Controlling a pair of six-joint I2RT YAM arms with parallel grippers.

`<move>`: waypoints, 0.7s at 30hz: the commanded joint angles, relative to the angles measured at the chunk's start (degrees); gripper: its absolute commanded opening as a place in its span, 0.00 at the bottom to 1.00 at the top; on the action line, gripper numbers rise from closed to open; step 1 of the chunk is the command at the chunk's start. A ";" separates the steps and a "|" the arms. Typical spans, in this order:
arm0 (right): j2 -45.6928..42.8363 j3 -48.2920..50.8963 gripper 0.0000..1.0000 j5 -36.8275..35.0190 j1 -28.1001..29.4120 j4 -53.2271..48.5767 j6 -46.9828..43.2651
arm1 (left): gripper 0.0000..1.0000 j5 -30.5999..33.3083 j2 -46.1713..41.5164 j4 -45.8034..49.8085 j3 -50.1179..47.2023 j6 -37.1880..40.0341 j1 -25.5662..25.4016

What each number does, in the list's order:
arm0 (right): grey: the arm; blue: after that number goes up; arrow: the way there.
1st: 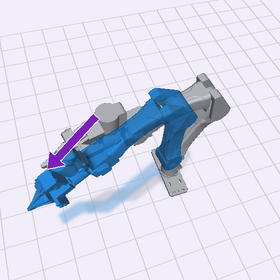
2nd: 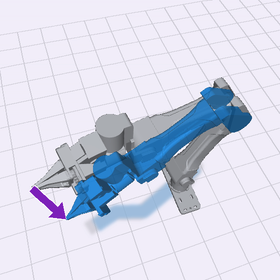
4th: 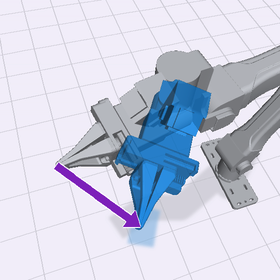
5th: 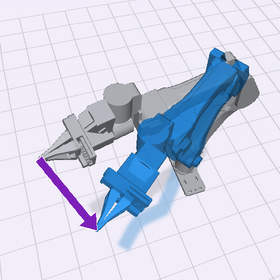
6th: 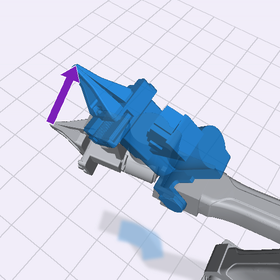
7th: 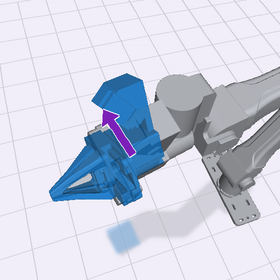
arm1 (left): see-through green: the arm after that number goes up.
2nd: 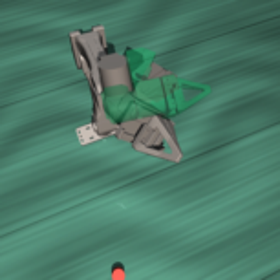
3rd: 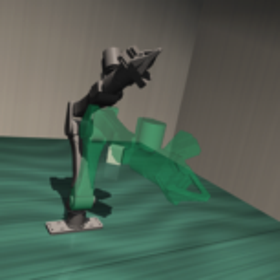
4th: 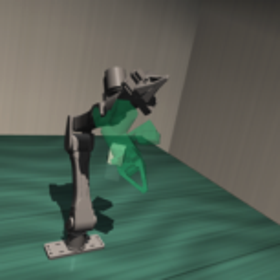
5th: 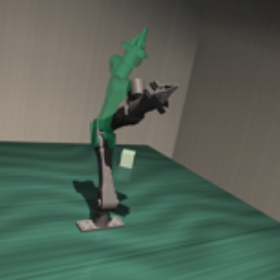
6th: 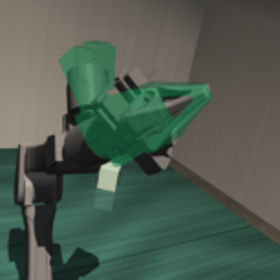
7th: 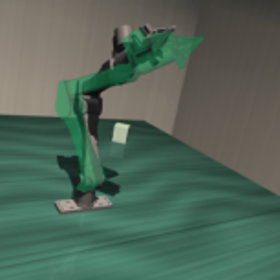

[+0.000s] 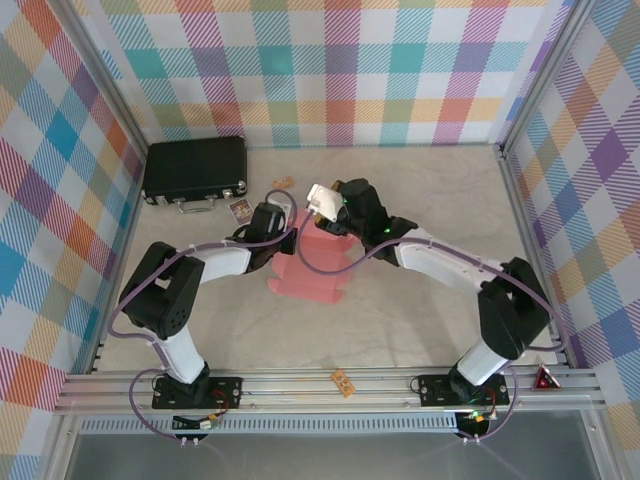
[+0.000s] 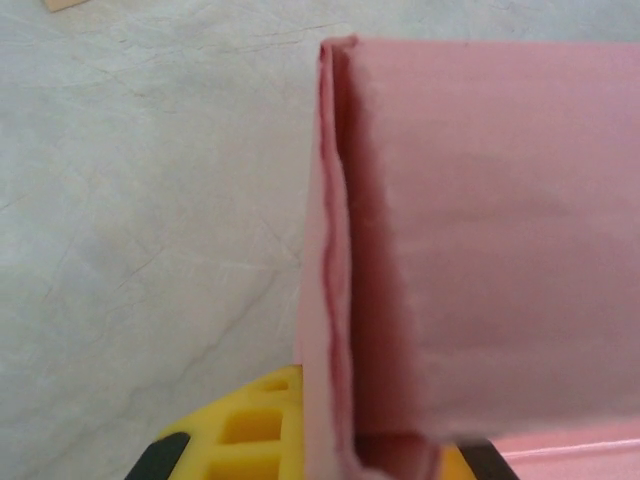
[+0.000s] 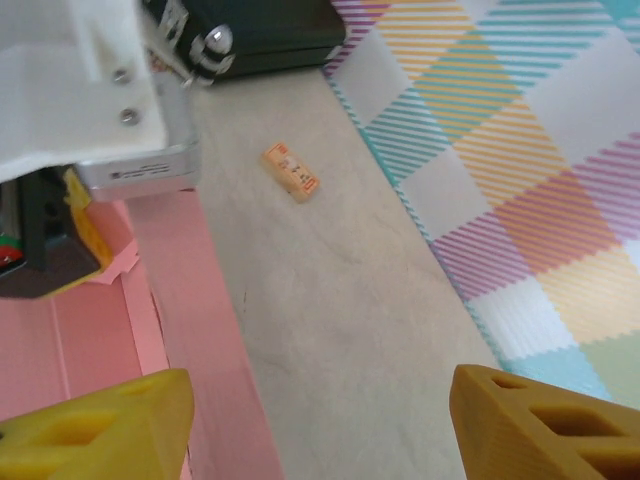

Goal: Fold the paper box

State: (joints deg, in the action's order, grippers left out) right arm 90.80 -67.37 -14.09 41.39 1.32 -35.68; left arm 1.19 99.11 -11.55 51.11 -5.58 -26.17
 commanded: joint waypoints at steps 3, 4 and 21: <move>-3.27 -1.79 0.68 -0.51 -4.74 -10.75 16.77 | 0.00 1.40 -5.85 6.85 -0.68 -3.47 -0.19; -3.88 -1.68 0.68 -0.14 -6.17 -11.73 18.78 | 0.00 1.58 -6.49 8.16 -0.45 -3.91 -0.17; 6.97 -0.96 0.57 15.34 -21.96 -18.54 28.73 | 0.00 2.45 -5.27 5.50 -2.44 -6.43 -0.15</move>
State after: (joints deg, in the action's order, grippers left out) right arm 95.13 -66.46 -4.56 18.98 -14.31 -7.29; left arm 3.14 93.17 -3.38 49.25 -10.61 -26.17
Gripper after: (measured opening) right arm 0.568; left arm 0.062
